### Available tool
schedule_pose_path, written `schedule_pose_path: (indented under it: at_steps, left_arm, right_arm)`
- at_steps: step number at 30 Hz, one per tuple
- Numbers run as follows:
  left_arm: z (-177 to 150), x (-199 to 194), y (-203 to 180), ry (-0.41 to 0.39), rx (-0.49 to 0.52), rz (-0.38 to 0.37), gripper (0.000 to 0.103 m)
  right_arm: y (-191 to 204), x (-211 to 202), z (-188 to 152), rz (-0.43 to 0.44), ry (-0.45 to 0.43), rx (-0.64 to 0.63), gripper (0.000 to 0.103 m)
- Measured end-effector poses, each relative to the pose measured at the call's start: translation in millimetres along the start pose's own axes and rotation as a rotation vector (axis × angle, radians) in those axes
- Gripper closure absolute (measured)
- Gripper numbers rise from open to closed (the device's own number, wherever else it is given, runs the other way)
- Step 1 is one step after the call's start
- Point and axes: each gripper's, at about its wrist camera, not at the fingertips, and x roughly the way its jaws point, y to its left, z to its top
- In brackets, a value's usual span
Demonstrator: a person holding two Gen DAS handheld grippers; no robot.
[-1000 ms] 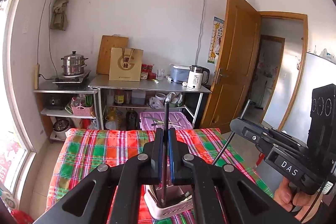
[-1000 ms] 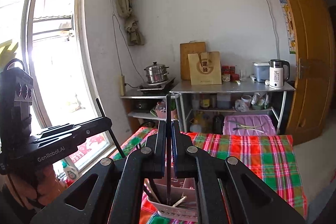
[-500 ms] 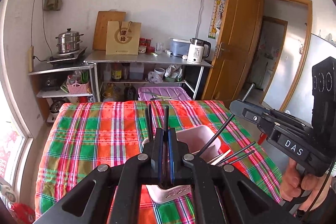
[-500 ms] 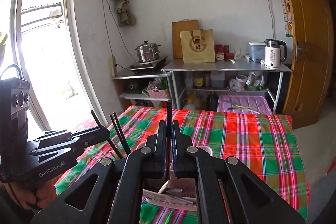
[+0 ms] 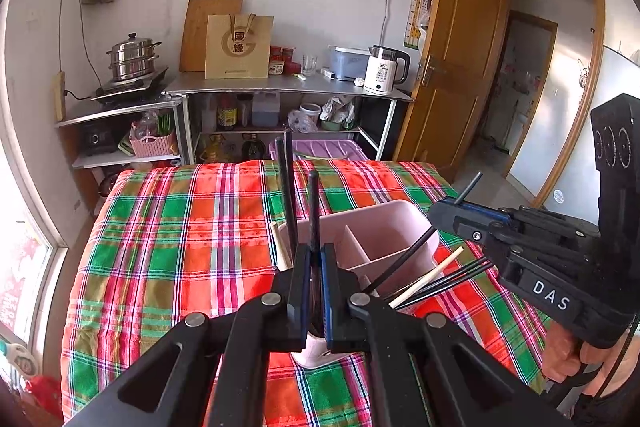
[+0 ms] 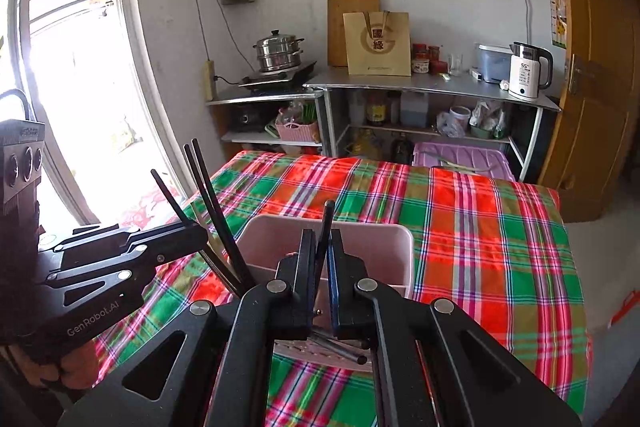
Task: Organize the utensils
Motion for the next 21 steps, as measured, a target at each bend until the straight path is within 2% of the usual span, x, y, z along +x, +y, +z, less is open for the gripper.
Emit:
schedule_pose_path:
  at_steps: [2, 4, 6, 10, 13, 21]
  left_arm:
    - [-0.7, 1.3, 0.2, 0.012, 0.0, -0.01, 0.098]
    - [-0.9, -0.2, -1.0, 0.008, 0.007, -0.008, 0.098]
    - [-1.8, -3.1, -0.4, 0.002, 0.002, -0.019, 0.095]
    - [-5.1, -13.1, -0.1, -0.019, -0.004, -0.025, 0.08]
    - [-9.2, -23.0, 0.4, -0.036, -0.006, -0.022, 0.073]
    - [-35.3, -58.0, 3.5, -0.085, -0.045, -0.036, 0.07]
  right_arm:
    - [0.4, -4.6, 0.5, 0.005, -0.01, 0.002, 0.097]
    - [0.6, -10.2, 1.5, 0.016, -0.028, 0.003, 0.088]
    - [1.4, -16.7, 2.1, 0.017, -0.04, 0.001, 0.087]
    - [1.3, -28.4, 0.3, 0.016, -0.061, -0.001, 0.086]
    - [0.0, -36.3, -2.3, 0.018, -0.072, 0.004, 0.082]
    - [-3.2, -65.5, -19.1, 0.027, -0.115, 0.016, 0.078]
